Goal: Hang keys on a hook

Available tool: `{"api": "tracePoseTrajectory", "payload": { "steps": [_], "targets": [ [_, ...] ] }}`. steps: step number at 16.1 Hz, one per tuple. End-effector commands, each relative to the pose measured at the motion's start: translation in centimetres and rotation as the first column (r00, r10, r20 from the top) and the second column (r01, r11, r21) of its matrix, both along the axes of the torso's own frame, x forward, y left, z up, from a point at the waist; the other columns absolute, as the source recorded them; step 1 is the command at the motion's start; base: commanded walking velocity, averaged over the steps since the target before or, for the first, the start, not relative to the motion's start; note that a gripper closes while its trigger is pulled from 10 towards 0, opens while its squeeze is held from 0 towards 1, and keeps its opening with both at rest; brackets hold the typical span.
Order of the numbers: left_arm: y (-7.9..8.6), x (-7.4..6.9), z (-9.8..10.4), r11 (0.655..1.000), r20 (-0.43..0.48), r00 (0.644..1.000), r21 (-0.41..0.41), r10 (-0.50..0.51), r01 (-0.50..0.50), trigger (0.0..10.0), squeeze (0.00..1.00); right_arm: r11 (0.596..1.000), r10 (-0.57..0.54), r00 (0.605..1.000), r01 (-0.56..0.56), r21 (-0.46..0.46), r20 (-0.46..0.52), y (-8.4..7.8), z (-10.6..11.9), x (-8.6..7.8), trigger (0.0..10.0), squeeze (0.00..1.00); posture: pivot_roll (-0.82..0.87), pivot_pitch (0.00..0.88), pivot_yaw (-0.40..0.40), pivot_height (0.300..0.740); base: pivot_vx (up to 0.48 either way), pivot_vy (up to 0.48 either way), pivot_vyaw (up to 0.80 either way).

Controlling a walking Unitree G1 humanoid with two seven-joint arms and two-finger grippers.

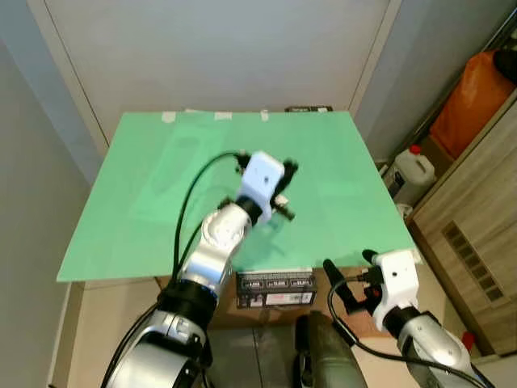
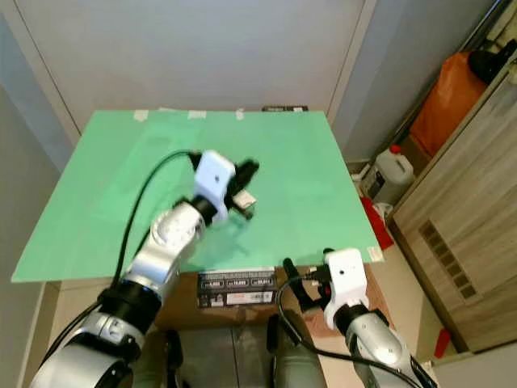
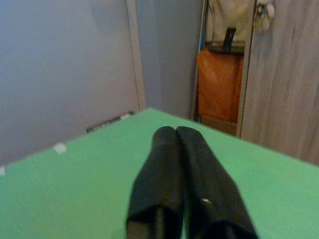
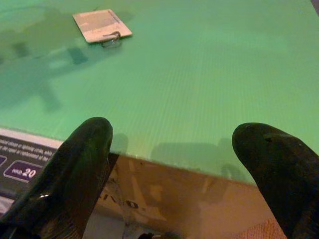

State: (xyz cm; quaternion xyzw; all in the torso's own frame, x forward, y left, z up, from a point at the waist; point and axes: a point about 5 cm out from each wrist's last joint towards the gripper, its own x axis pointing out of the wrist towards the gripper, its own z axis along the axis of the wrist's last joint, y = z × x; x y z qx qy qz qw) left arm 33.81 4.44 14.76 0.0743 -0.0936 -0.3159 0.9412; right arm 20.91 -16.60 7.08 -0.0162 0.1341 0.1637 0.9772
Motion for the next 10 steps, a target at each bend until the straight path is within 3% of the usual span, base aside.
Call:
{"api": "tracePoseTrajectory", "payload": {
  "steps": [1,3,6,10],
  "targets": [
    [-0.1,-0.2,-0.5,1.0,-0.032,0.999,0.019,-0.009,0.01,0.0,0.0,1.0,0.001,1.0,-0.001,-0.001,0.011,0.0,0.1,0.2,10.0,0.0,-0.18,0.052,-0.02,0.618,0.0,0.0,0.0],
    [0.9,0.7,-1.4,0.996,-0.06,0.997,0.074,0.044,-0.039,10.0,0.0,1.0,0.005,1.0,-0.005,0.0,0.015,0.1,0.2,0.5,10.0,0.0,-0.18,0.054,-0.027,0.618,0.0,0.0,0.0],
    [0.8,1.5,-0.7,0.99,-0.051,0.999,0.139,0.016,-0.009,10.0,0.0,1.0,0.009,1.0,-0.009,-0.001,0.017,0.2,0.1,0.5,10.0,0.0,-0.19,0.051,-0.026,0.618,0.0,0.0,0.0],
    [-1.6,1.8,1.6,0.981,0.046,0.998,0.19,-0.041,0.032,10.0,0.0,1.0,0.001,1.0,-0.001,0.0,0.021,0.2,0.1,0.6,10.0,0.0,-0.19,0.045,-0.014,0.618,0.0,0.0,0.0]
  ]
}}
